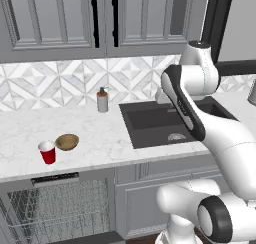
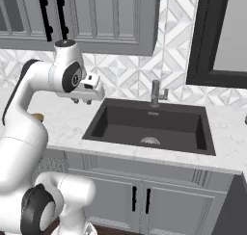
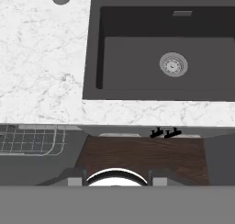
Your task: Pick up the cup and bowl from the counter, place them in the dishwasher, and close the dishwasher door.
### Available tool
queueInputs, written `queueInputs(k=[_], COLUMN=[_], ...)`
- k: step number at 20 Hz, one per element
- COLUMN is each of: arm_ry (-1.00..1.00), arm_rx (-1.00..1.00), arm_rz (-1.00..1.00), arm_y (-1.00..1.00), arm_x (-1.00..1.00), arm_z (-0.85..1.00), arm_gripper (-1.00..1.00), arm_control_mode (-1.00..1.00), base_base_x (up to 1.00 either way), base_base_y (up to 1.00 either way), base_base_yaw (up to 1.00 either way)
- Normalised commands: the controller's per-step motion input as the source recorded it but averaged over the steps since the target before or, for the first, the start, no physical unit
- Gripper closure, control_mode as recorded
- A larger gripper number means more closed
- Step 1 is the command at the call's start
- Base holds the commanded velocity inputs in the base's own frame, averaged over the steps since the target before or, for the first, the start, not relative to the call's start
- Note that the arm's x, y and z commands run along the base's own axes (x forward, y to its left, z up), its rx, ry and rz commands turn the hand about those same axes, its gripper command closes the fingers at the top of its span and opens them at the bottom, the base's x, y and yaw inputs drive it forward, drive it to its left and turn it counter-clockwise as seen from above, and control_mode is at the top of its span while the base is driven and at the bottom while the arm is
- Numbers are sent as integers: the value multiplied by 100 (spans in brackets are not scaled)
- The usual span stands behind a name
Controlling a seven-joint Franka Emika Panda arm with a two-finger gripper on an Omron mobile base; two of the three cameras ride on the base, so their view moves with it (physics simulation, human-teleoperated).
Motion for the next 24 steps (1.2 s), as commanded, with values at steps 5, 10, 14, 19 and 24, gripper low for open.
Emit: queueInputs(k=[5, 10, 14, 19, 24], arm_ry=[0, 0, 0, 0, 0], arm_rx=[0, 0, 0, 0, 0], arm_rz=[0, 0, 0, 0, 0], arm_y=[0, 0, 0, 0, 0], arm_x=[0, 0, 0, 0, 0], arm_z=[0, 0, 0, 0, 0], arm_gripper=[-100, -100, -100, -100, -100], arm_control_mode=[100, 100, 100, 100, 100], base_base_x=[0, -1, 0, 0, 0], base_base_y=[0, -1, -4, -24, -21], base_base_yaw=[0, 26, 41, 49, 50])
